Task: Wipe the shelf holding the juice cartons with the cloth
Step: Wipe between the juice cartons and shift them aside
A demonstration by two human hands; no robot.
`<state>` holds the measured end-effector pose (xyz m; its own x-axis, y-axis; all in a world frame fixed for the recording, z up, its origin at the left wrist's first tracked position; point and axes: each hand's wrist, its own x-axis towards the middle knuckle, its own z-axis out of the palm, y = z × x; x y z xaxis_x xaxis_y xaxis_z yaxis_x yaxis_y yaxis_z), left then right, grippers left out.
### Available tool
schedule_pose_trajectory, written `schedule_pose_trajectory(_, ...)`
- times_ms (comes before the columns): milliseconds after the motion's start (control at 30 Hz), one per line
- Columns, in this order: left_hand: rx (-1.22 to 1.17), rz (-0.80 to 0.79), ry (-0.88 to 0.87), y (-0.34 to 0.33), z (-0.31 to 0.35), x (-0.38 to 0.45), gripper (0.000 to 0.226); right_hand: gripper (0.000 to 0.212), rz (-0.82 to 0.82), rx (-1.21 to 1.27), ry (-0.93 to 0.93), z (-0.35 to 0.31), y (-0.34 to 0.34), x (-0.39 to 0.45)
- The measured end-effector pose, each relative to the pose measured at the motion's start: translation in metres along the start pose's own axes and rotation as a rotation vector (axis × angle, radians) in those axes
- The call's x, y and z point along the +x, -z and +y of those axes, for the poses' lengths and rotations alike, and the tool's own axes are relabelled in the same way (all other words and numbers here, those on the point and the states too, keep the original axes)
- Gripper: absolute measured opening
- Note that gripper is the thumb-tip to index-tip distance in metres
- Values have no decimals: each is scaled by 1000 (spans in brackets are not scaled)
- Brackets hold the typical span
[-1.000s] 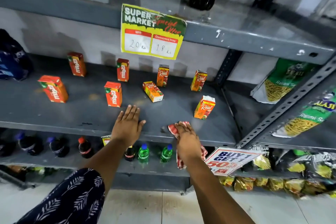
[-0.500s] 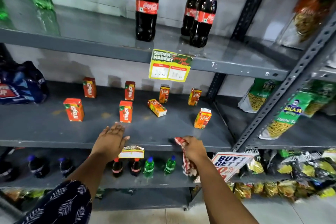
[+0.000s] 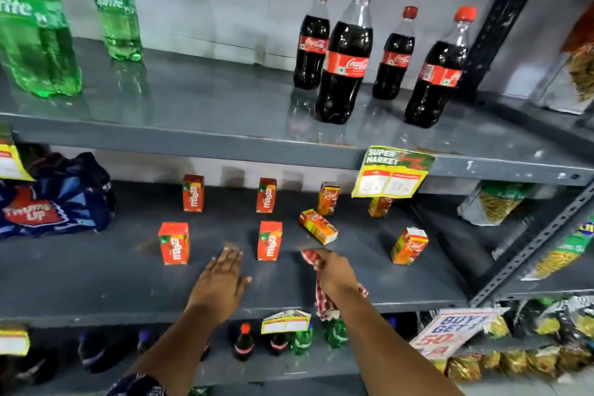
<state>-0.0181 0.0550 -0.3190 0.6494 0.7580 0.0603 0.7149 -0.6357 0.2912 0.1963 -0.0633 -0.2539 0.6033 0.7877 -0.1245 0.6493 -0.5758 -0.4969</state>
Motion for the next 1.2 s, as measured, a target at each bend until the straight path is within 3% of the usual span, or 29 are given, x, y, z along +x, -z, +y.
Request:
schedule_pose_trajectory(133,-22,8,-13,-17,-8,11,101,41,17,9,-18,0,-14,21)
schedule_pose_trajectory(267,-82,85,29,-26,-13,18,90,37,77,39,60,-11,-28,43)
schedule_pose_trajectory(367,-83,91,3,-25,-12,14,97,46,146,113,153,-29,-35,59)
schedule_pose_trajectory(433,-85,110,22,-25,-10,14,88,52,124,125,177,-40,-36,73)
schedule_pose_trajectory(700,-54,109,19,-27,-13,14,88,38,125,42,183,-43,-43,101)
schedule_pose_trajectory(833,-35,102,30,-27,-13,14,84,29,85,-93,87,-38,-52,99)
schedule_pose_trajectory(1000,-29,100,32,-25,-12,13,78,35,242,-181,217,-37,-46,99)
schedule_pose_trajectory(1133,-31,98,35,-24,-10,13,77,40,304,-240,25,-22,-24,117)
schedule_pose_trajectory(1200,-32,106,36,-23,-10,13,78,42,264,-145,-72,-17,-14,128)
